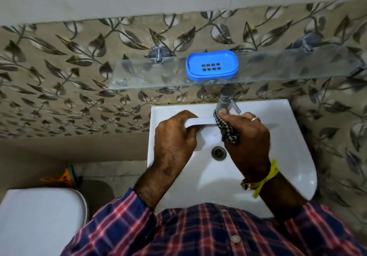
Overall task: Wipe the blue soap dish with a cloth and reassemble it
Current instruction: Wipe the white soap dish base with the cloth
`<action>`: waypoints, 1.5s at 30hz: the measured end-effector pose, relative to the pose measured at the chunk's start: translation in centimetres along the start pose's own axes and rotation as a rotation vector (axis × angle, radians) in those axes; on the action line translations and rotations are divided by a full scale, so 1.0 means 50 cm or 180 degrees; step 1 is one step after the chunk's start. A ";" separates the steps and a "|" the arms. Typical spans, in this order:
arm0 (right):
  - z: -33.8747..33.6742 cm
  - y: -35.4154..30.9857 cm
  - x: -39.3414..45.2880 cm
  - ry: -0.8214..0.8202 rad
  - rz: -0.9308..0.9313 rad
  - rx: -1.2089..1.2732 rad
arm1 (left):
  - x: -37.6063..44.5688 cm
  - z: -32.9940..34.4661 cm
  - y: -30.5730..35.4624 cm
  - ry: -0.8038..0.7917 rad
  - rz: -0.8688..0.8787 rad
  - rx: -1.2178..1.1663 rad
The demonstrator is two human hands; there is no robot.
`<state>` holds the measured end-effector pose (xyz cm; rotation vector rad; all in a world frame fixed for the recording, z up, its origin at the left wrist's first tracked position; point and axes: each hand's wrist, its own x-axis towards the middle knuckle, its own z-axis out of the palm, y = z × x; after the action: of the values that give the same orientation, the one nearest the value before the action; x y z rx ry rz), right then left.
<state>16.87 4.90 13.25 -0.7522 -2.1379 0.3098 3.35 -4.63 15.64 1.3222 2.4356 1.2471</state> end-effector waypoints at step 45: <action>0.012 -0.024 0.008 -0.0023 0.0402 0.0432 | 0.001 0.032 0.019 0.0792 -0.0775 -0.1326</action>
<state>15.71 4.23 13.70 -0.8091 -2.0568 0.5198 4.63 -3.33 15.28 0.7775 2.2165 1.8044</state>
